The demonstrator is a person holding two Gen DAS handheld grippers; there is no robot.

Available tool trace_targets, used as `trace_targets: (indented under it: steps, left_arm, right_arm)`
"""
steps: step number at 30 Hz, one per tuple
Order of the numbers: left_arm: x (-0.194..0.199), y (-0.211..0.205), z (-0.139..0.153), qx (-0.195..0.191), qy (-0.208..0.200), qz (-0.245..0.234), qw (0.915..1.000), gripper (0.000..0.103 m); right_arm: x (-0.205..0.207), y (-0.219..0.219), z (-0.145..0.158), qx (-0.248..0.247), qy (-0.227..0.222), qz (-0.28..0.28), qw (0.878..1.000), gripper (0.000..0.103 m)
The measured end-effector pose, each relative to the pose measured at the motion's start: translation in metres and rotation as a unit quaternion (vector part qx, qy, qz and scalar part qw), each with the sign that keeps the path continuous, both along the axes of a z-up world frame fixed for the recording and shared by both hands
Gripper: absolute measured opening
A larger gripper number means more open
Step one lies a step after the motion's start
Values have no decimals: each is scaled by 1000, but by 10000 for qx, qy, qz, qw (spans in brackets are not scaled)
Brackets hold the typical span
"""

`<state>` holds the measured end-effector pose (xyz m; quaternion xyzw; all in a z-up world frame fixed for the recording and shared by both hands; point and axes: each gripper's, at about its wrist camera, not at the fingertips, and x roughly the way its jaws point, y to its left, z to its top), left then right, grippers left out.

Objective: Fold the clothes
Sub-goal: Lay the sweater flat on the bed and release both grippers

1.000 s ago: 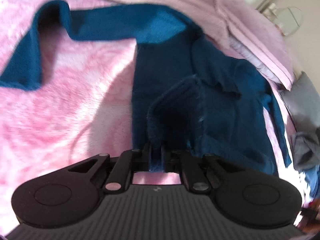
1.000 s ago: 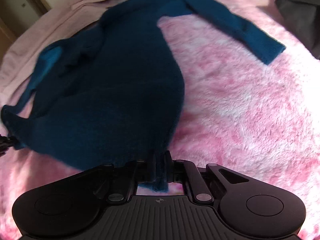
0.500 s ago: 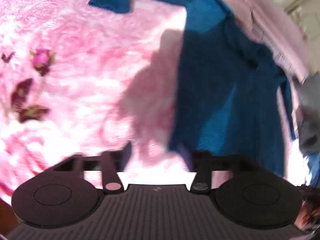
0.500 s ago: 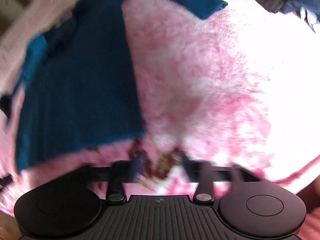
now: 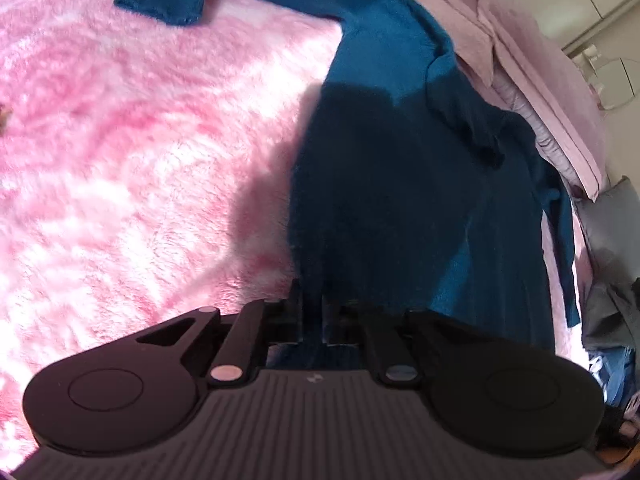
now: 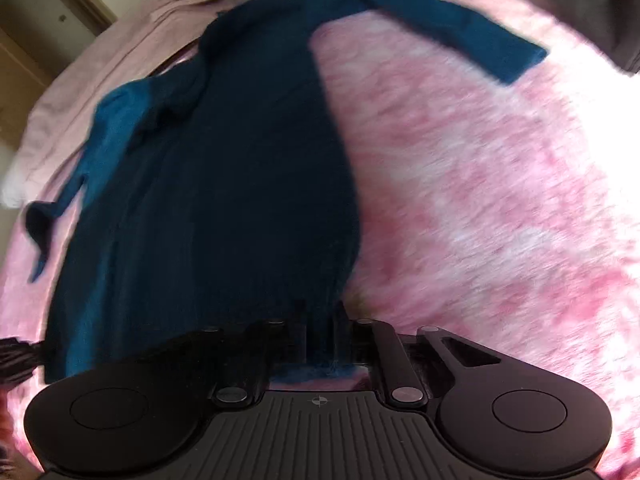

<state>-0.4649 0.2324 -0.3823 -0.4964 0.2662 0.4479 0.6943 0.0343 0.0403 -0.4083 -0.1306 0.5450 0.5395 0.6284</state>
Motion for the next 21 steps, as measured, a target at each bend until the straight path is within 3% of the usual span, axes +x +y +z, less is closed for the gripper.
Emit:
trace_targets:
  steps: [5, 7, 15, 21]
  left_arm:
    - [-24, -28, 26, 244, -98, -58, 9996, 5]
    - [-27, -44, 33, 211, 51, -233, 9995, 5]
    - [-38, -108, 20, -157, 455, -230, 9986, 5]
    - [-35, -103, 10, -299, 694, -389, 9964, 7]
  right_arm:
    - [20, -17, 21, 75, 165, 85, 9998, 7]
    - [25, -34, 33, 71, 197, 106, 9997, 7]
    - [10, -89, 34, -497, 78, 156, 9986, 7]
    - [-2, -105, 26, -754, 3, 111, 9971, 7]
